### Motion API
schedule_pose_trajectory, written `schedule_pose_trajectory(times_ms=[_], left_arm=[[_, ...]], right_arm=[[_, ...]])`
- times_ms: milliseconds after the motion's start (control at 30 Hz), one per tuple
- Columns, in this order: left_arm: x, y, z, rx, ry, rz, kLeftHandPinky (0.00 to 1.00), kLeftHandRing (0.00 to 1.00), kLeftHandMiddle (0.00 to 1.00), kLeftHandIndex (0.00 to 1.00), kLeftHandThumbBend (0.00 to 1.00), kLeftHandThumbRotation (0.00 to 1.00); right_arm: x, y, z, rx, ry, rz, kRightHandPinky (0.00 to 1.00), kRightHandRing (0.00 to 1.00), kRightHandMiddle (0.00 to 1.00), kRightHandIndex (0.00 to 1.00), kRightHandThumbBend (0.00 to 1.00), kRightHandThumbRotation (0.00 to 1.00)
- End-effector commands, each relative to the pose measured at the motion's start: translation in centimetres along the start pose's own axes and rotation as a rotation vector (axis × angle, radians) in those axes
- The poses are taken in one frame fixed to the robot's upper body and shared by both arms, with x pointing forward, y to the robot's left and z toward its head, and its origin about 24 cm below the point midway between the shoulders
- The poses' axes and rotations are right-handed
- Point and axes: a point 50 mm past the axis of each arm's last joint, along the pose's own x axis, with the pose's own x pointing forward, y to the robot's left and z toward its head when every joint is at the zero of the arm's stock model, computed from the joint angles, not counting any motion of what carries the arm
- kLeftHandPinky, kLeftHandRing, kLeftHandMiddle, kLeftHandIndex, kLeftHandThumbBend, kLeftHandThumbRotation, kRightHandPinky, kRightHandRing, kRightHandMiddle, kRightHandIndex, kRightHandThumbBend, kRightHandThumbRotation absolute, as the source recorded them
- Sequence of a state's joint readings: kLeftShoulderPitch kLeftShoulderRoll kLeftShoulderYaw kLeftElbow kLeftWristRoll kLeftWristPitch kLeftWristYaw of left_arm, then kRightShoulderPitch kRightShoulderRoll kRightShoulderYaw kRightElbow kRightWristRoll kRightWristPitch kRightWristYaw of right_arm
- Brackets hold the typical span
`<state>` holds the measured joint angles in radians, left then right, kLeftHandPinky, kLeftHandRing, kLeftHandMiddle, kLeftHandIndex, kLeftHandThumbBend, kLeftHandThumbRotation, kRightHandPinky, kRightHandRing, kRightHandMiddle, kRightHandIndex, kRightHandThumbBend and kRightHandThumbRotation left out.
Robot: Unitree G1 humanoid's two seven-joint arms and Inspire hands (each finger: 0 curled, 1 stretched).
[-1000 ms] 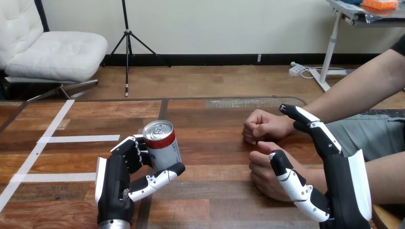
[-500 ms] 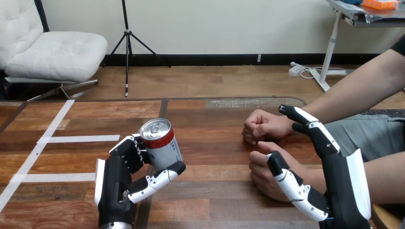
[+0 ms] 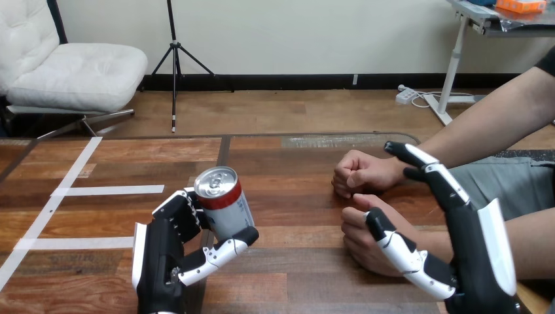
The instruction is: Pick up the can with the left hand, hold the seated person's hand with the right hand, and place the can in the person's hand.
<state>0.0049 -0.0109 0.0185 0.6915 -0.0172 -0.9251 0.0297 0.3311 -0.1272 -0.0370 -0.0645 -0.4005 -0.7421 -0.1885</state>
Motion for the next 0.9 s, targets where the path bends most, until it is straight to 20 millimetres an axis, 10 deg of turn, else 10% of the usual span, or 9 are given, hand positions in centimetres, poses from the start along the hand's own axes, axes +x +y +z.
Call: schedule_pose_trajectory(times_ms=[0,867], left_arm=[[1.7,-0.5,2.1,0.005,-0.133,-0.018,0.39,0.43,0.49,0.51,0.72,0.0],[0.9,-0.4,2.2,0.017,-0.136,-0.004,0.41,0.43,0.48,0.5,0.74,0.0]], right_arm=[[2.2,-0.9,1.4,-0.021,-0.119,-0.031,0.79,0.85,0.84,0.81,0.62,0.56],[2.4,-2.5,1.8,-0.315,-0.113,0.101,0.9,0.88,0.89,0.86,0.68,0.39]])
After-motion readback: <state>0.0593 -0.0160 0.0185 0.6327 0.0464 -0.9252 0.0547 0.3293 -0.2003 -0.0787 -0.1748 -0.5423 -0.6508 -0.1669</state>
